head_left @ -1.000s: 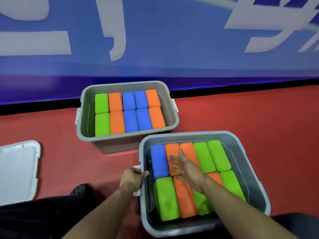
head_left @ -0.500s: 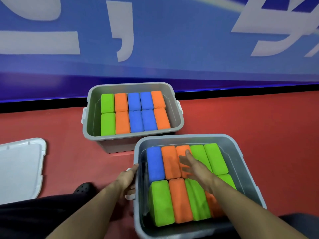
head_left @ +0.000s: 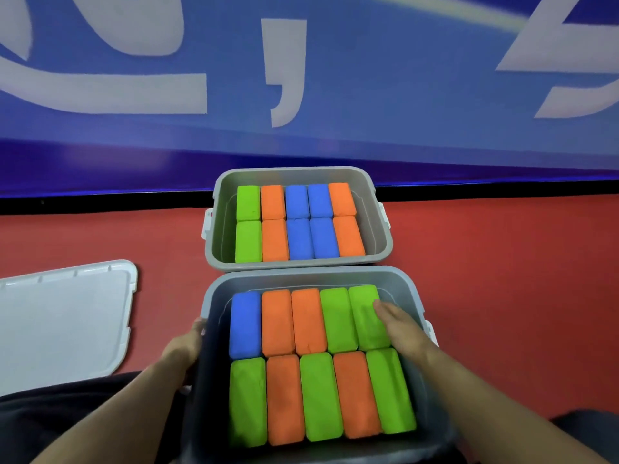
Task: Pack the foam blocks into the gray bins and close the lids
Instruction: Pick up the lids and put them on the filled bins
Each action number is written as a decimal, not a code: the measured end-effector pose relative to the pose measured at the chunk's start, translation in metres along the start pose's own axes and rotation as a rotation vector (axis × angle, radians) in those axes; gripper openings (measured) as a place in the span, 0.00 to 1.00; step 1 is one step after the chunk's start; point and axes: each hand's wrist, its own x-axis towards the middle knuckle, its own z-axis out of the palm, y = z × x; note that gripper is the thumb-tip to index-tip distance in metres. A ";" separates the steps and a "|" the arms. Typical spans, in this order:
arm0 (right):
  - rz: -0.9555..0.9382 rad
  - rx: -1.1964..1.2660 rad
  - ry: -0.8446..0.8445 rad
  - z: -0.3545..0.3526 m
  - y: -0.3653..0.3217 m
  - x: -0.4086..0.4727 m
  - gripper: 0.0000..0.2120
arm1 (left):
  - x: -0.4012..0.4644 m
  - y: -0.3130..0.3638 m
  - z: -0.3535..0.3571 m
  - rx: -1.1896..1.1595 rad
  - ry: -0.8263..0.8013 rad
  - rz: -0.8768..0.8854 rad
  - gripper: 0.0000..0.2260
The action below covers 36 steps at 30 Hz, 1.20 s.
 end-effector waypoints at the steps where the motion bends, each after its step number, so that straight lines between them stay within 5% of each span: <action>1: -0.014 -0.066 -0.015 0.005 -0.006 -0.003 0.28 | -0.001 0.001 -0.001 0.004 -0.008 0.009 0.36; 6: -0.136 -0.362 -0.023 0.023 -0.023 -0.003 0.28 | -0.019 0.033 -0.007 0.314 0.064 0.204 0.38; 10: -0.244 -0.465 0.030 0.043 -0.062 -0.004 0.29 | -0.049 0.083 -0.037 0.560 0.003 0.526 0.27; 14: -0.376 -0.499 0.019 0.089 -0.120 -0.009 0.28 | -0.081 0.121 -0.107 0.553 0.098 0.677 0.24; 24: -0.510 -0.621 -0.227 0.250 -0.217 0.002 0.30 | 0.013 0.037 -0.245 0.259 0.158 0.498 0.20; 36: -0.443 -0.701 -0.458 0.419 -0.193 0.087 0.30 | 0.195 -0.069 -0.199 0.231 0.154 0.263 0.17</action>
